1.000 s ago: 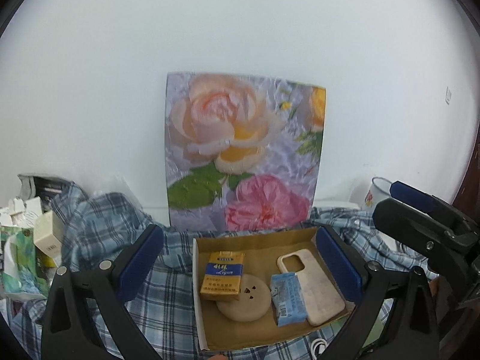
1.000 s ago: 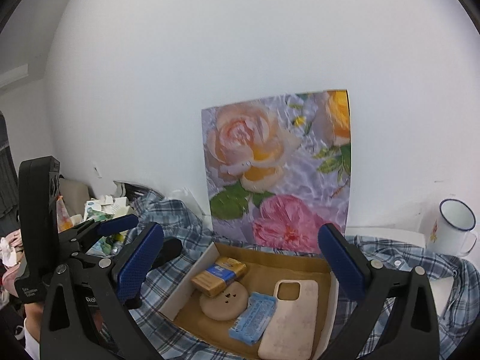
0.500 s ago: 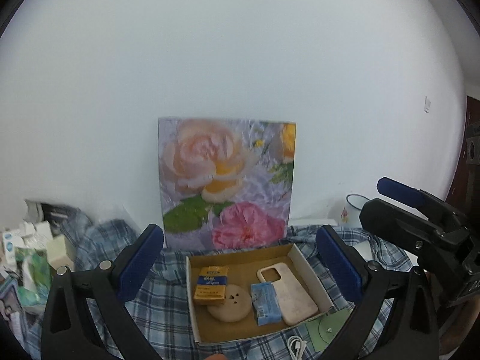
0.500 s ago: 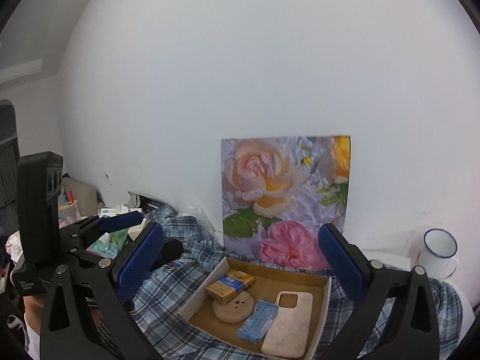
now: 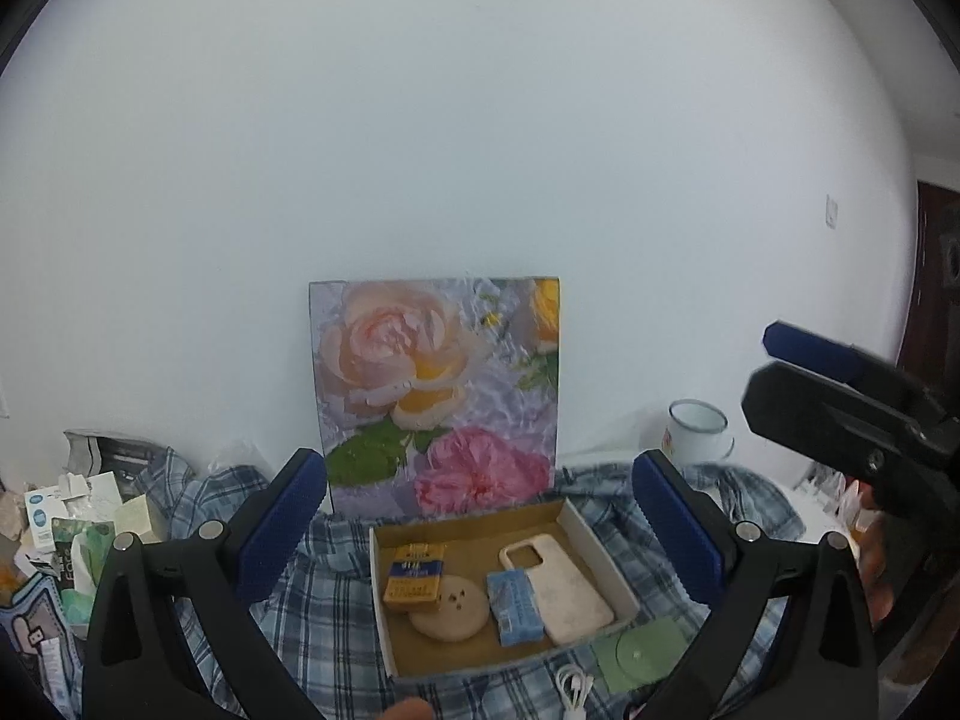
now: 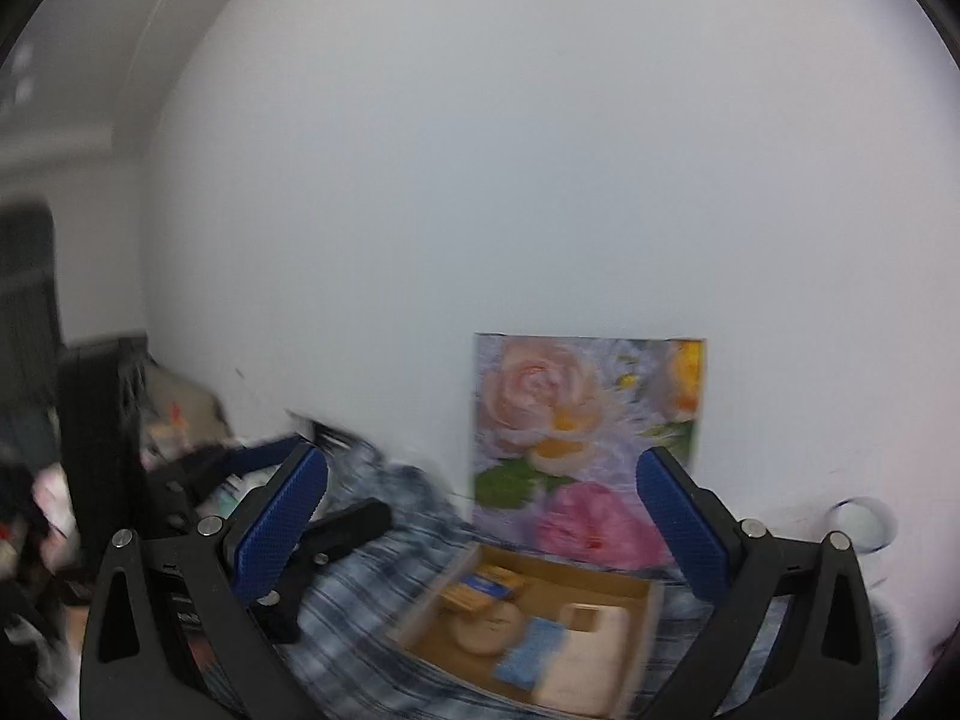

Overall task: Organize soft objects
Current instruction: 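Raise both tools out of the box and back away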

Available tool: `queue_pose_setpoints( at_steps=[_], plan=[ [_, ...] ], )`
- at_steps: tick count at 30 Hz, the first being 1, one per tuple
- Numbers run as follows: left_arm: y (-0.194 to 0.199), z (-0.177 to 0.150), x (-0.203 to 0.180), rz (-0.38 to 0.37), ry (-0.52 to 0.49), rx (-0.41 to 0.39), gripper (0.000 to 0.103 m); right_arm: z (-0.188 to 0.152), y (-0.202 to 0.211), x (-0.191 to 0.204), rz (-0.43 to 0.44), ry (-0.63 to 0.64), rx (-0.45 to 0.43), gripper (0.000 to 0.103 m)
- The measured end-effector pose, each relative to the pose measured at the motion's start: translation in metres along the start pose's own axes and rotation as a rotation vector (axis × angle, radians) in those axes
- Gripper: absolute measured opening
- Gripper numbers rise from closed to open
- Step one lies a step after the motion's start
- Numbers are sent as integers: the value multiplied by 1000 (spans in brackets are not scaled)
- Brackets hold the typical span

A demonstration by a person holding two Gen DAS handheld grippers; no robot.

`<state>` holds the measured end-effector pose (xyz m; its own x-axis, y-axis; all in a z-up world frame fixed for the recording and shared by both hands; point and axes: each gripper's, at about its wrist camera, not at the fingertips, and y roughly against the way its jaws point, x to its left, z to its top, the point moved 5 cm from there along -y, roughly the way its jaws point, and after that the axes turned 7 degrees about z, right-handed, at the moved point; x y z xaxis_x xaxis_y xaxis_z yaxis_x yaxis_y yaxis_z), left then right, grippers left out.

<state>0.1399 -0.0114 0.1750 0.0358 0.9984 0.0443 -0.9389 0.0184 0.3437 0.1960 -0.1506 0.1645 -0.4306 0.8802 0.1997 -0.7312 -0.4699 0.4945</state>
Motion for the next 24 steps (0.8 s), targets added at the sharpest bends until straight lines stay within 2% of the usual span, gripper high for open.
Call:
queue_pose_setpoints(
  at_steps=[13,24],
  plan=[
    [23,-67,-15,-88,-44,75,103,-67,49,17,6,66,94,103],
    [12,-121,-27,-115,-95,161,103,-135,47,8,16,23,181,103]
  ],
)
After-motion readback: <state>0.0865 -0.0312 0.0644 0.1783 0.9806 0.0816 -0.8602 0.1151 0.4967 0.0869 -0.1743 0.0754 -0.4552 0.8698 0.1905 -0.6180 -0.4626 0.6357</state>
